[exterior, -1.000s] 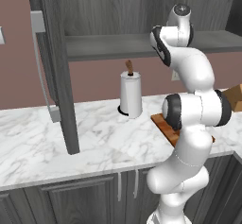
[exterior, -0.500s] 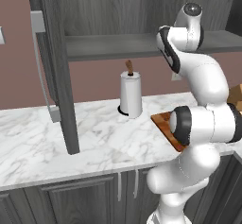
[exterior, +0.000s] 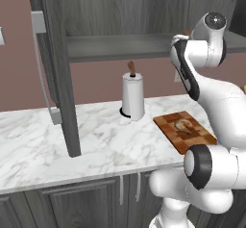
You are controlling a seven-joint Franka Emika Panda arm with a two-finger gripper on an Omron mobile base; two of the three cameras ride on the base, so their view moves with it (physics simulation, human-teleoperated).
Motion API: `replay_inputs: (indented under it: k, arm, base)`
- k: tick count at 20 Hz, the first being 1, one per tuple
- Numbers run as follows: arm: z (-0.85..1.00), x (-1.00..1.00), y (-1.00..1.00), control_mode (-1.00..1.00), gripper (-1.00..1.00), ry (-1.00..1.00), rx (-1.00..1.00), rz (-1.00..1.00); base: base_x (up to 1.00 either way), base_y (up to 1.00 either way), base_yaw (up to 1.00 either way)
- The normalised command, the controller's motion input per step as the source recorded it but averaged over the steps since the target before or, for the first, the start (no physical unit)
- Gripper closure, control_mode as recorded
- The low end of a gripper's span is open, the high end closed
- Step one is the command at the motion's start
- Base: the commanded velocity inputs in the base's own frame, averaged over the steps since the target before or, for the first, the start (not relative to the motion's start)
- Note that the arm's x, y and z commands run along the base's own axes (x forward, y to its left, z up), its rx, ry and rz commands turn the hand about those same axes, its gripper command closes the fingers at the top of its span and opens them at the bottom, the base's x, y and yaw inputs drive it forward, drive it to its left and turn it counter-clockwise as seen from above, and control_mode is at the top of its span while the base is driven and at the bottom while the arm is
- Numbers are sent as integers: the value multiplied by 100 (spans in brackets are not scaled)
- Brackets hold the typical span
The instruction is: Open the cabinet, retrieve the rolling pin, and place it next to the meat on the cutting board to prepare for tenderizing.
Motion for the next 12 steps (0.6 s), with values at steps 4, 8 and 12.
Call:
replay_inputs:
  k: [4,8,12]
  arm:
    - [2,-100,0,-100,100,0,0,-5]
    - [0,-100,0,-100,100,3,-2,-11]
    - [-7,-86,0,-100,100,5,-4,-17]
  base:
    - [0,0,0]
    - [0,0,0]
    - [0,0,0]
